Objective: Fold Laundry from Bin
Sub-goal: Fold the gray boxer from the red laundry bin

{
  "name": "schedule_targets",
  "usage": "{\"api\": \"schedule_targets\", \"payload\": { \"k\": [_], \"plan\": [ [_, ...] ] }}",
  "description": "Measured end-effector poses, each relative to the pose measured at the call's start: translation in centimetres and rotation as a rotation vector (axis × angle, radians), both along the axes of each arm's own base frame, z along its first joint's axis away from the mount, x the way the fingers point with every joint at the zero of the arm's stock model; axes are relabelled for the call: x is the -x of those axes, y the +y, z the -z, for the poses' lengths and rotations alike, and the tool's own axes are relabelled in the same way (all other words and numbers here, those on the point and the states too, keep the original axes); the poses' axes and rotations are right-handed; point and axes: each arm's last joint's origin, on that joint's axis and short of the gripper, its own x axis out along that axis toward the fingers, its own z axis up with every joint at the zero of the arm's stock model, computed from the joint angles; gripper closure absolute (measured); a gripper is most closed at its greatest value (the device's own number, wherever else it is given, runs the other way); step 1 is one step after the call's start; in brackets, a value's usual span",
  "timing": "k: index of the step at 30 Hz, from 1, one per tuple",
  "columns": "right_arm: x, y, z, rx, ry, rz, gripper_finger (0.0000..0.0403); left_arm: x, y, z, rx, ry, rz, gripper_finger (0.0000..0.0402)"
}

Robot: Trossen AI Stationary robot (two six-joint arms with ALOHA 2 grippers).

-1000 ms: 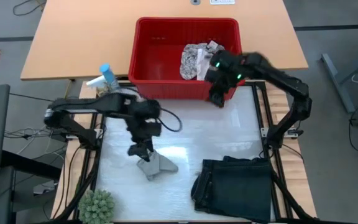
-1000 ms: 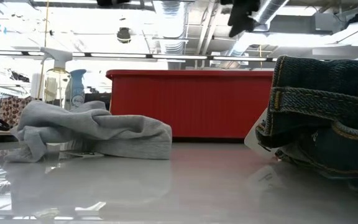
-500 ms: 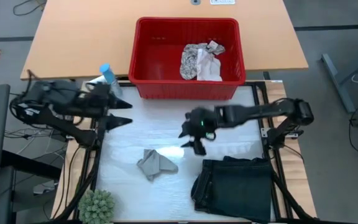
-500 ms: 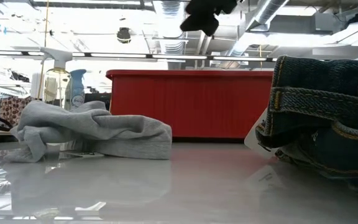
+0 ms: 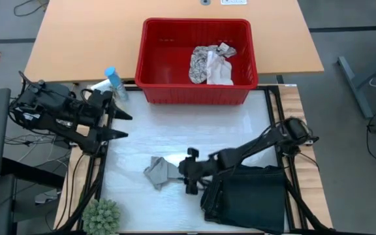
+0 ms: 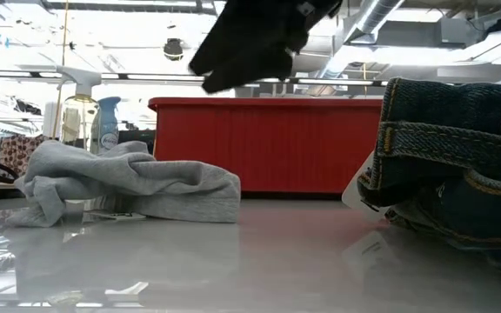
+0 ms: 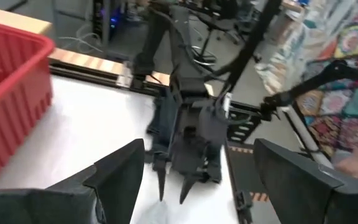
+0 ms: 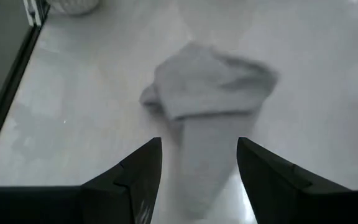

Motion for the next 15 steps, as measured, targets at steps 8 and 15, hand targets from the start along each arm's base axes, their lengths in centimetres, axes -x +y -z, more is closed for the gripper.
{"api": "schedule_targets", "payload": {
  "k": [8,15],
  "plan": [
    [-1.6,0.7,5.4,-0.01,0.214,0.093,0.0171,0.0,0.0,0.0,0.006,0.007,0.016,0.0113],
    [-1.3,0.2,6.0,0.006,0.37,0.173,0.0236,-0.8,-0.1,0.3,0.001,0.023,-0.025,0.0113]
  ]
}}
